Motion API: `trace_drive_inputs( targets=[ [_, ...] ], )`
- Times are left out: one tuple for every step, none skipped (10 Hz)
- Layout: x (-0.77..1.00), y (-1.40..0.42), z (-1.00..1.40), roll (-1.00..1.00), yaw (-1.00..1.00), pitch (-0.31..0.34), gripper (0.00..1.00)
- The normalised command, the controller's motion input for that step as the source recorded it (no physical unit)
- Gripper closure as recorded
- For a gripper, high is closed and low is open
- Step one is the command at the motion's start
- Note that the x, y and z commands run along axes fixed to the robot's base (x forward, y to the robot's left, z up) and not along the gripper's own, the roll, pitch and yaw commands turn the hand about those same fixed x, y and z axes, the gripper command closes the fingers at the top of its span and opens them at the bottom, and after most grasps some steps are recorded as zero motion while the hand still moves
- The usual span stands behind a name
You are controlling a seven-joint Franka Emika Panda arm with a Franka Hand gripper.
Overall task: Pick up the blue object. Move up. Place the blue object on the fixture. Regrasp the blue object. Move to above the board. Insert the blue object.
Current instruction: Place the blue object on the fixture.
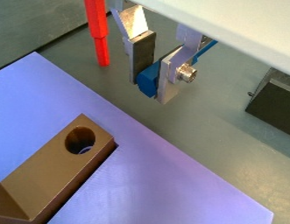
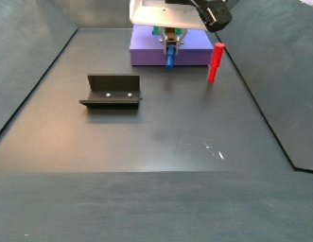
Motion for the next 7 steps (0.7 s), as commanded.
trace_drive_inputs(
  targets=[
    [0.19,0.39,0.13,-1.0,0.0,-0.117,1.0],
    [0.2,0.4,0.13,-1.0,0.0,-0.131,1.0],
    [0.2,0.39,0.13,-1.0,0.0,-0.137,1.0],
    [0.2,0.39,0.14,-1.0,0.0,-0.149,1.0],
    [0.2,0.38,0.13,-1.0,0.0,-0.163,1.0],
    [0.23,0.37,0.13,-1.0,0.0,-0.191,1.0],
    [0.27,0.33,0.14,-1.0,0.0,-0.229,1.0]
  ],
)
